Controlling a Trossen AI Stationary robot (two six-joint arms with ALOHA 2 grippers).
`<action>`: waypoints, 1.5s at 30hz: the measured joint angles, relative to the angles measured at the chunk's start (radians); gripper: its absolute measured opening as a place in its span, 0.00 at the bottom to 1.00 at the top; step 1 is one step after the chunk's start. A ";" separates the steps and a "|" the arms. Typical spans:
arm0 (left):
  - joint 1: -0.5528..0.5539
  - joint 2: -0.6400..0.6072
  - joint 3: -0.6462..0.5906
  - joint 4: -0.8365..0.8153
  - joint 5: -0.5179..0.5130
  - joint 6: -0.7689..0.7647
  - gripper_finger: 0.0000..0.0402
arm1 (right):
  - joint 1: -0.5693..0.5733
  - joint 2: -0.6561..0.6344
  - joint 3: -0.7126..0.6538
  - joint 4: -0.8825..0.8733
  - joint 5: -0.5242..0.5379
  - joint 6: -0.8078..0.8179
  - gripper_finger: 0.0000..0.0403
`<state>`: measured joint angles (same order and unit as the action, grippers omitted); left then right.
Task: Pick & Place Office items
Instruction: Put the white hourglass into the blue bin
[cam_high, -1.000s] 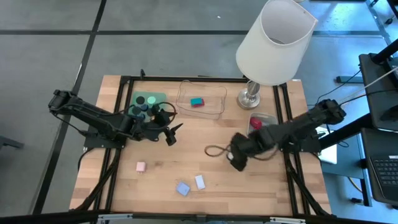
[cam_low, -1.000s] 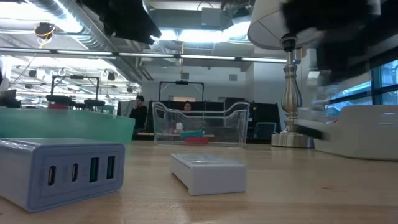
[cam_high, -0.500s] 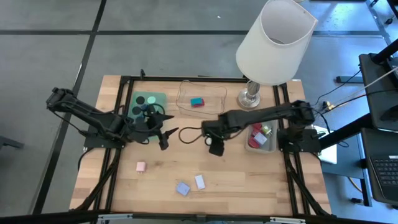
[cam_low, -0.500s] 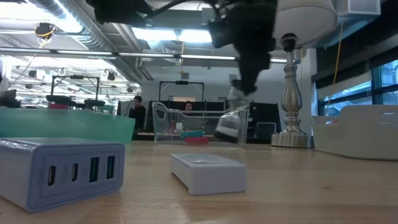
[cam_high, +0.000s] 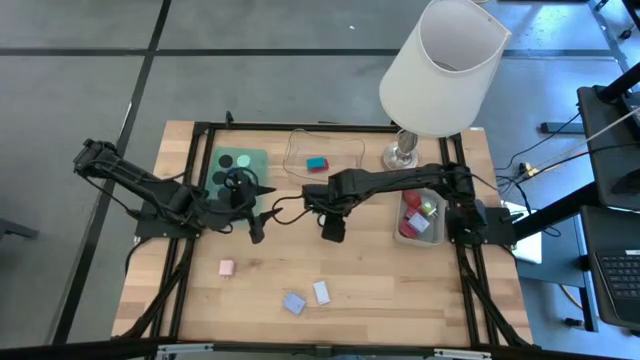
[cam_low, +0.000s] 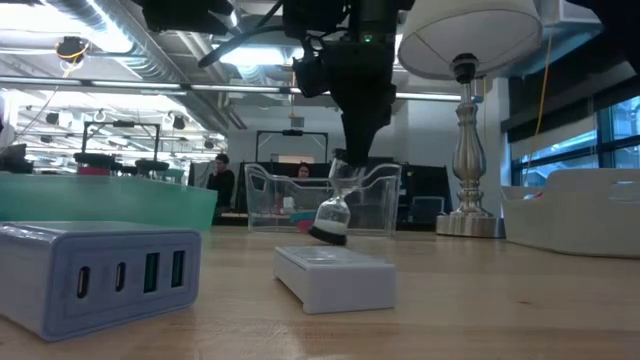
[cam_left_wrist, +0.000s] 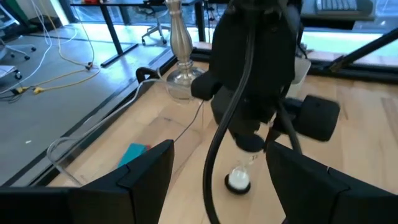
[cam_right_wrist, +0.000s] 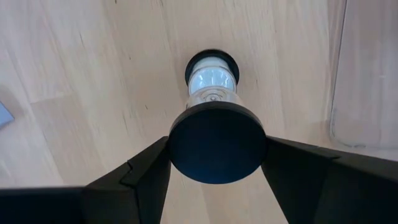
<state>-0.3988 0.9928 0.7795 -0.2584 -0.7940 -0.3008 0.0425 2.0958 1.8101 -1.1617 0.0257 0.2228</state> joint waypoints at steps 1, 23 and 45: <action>0.000 0.000 0.000 -0.010 0.000 0.000 0.63 | 0.000 0.005 0.005 -0.004 0.000 -0.003 0.56; 0.000 0.000 0.000 -0.033 0.000 -0.010 0.63 | -0.004 0.011 0.010 0.046 0.032 -0.003 0.75; 0.004 0.175 -0.001 0.031 0.027 0.068 0.63 | 0.157 -0.504 -0.131 -0.076 0.288 0.115 0.78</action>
<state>-0.3947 1.1675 0.7788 -0.2271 -0.7667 -0.2330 0.1999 1.5913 1.6793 -1.2380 0.3133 0.3379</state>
